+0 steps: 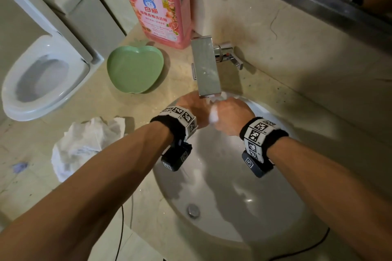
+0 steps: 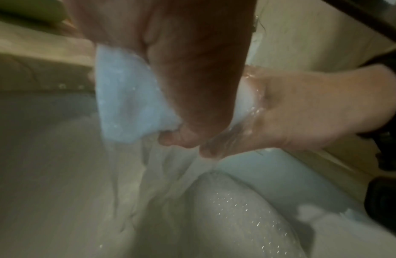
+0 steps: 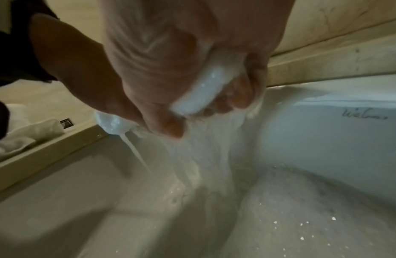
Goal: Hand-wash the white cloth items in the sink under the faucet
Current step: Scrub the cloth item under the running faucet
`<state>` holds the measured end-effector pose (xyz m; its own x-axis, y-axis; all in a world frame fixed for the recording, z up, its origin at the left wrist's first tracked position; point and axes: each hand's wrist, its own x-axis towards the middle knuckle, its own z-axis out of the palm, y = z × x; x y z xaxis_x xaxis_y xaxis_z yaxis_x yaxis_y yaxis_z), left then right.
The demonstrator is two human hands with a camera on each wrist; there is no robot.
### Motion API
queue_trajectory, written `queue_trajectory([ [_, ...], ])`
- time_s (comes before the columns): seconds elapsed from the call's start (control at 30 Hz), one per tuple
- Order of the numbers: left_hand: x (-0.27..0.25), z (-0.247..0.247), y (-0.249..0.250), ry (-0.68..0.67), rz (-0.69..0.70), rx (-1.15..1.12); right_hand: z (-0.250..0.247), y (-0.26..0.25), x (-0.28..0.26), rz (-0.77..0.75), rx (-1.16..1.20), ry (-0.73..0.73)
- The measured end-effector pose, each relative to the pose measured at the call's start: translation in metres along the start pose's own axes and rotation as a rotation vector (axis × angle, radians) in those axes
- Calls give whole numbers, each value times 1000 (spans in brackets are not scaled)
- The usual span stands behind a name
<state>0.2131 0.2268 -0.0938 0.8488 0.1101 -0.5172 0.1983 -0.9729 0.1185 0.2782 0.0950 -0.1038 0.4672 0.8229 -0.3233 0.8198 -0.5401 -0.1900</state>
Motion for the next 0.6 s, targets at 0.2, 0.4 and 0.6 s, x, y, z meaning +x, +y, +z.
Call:
queue_trajectory([
  [0.2, -2, -8, -8, -28, 6, -273, -9, 6, 4, 27, 147, 57],
  [0.4, -27, -7, -25, -46, -52, -673, -24, 7, -1, -67, 461, -62],
  [0.6, -45, 0, -30, -31, -98, -835, -33, -12, -2, -179, 586, 63],
])
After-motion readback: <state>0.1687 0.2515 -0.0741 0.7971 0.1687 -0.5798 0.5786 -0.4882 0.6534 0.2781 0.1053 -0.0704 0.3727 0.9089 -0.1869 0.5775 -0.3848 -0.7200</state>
